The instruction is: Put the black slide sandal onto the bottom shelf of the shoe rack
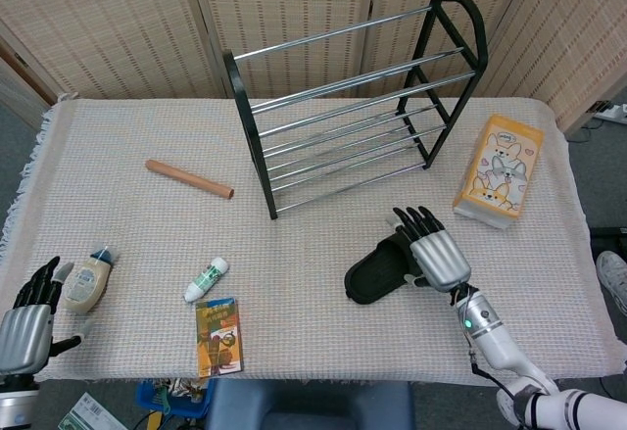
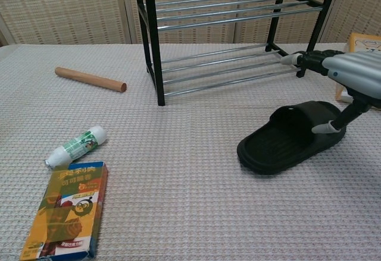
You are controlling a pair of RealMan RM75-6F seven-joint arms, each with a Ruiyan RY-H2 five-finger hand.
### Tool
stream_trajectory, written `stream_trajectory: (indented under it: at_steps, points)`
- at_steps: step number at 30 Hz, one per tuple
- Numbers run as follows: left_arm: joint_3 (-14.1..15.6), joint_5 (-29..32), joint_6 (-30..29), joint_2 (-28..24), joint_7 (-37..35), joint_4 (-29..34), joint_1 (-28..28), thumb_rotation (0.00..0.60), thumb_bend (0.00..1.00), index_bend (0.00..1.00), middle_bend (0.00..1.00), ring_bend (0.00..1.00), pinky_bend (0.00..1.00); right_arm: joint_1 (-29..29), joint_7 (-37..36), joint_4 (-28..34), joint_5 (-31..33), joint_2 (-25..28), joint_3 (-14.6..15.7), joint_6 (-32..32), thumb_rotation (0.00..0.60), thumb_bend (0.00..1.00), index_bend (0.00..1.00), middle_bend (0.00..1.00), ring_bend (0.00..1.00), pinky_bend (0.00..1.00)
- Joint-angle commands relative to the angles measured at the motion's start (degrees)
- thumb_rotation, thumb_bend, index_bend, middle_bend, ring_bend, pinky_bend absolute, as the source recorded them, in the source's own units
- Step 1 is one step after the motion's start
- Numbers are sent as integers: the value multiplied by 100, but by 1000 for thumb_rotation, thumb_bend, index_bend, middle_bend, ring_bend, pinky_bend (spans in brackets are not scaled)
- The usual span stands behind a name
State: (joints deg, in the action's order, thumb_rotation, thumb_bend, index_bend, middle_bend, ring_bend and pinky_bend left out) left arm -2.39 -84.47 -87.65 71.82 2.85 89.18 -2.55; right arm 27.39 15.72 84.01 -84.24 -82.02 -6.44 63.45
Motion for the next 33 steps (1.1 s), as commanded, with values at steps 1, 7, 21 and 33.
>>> stream_trajectory:
  at_steps: [1, 7, 21, 33]
  points:
    - [2, 15, 20, 2, -27, -25, 4, 600, 244, 109, 0, 0, 171, -101, 184, 18, 239, 170, 140, -123, 600, 70, 0, 0, 0, 0]
    - [13, -17, 84, 34, -34, -37, -34, 600, 243, 109, 0, 0, 171, -15, 177, -673, 836, 120, 11, -523, 600, 54, 0, 0, 0, 0]
    - [-4, 17, 65, -4, 41, 24, -17, 600, 244, 109, 0, 0, 171, 927, 190, -2424, 985, -1040, -494, -901, 600, 32, 0, 0, 0, 0]
    - [-14, 60, 28, -39, 51, 34, 26, 600, 244, 109, 0, 0, 171, 1478, -83, -2702, 821, -1779, -722, -664, 600, 19, 0, 0, 0, 0]
